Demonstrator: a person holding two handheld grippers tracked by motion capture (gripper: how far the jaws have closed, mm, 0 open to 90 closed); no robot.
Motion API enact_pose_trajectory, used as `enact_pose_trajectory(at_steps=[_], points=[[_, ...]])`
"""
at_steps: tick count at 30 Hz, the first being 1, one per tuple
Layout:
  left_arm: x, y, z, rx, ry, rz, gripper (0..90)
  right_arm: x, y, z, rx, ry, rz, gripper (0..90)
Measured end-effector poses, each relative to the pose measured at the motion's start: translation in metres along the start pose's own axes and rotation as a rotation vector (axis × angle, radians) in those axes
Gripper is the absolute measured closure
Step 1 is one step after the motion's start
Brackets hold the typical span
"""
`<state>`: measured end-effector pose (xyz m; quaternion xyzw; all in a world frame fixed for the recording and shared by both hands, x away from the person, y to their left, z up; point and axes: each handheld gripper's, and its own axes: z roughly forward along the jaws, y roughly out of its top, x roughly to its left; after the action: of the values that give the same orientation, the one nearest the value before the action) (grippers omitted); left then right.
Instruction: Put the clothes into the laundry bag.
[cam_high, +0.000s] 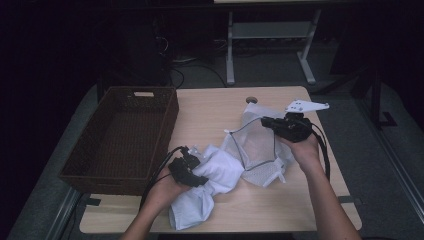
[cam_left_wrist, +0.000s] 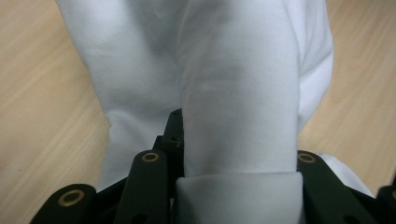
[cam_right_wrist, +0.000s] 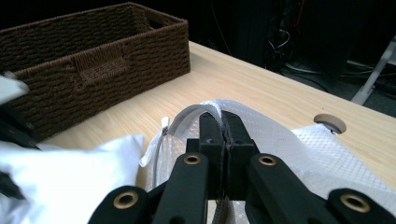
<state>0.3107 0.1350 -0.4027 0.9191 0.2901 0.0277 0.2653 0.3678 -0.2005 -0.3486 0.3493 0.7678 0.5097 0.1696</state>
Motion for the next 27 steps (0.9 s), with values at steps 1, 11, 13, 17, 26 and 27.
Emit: enact_pose_trajectory(at_steps=[1,11,13,17,26,27], points=[[-0.002,0.001,-0.005,-0.012,0.000,0.007,63.6,0.000,-0.001,0.001,0.005,-0.001,0.002,88.1],[-0.021,0.009,-0.028,-0.083,-0.054,0.088,63.5,0.001,-0.006,0.005,0.026,0.004,0.000,88.1],[-0.025,0.012,-0.027,-0.088,-0.068,0.104,63.6,0.003,-0.006,0.006,0.030,0.008,-0.006,88.1],[-0.035,0.016,-0.022,-0.088,-0.086,0.146,63.5,0.009,-0.006,0.007,0.044,0.019,-0.023,88.1],[-0.049,0.032,-0.009,-0.066,-0.109,0.234,63.5,0.022,-0.013,0.005,0.085,0.051,-0.066,88.1],[-0.049,0.033,-0.008,-0.066,-0.107,0.236,63.4,0.024,-0.014,0.004,0.088,0.057,-0.069,88.1]])
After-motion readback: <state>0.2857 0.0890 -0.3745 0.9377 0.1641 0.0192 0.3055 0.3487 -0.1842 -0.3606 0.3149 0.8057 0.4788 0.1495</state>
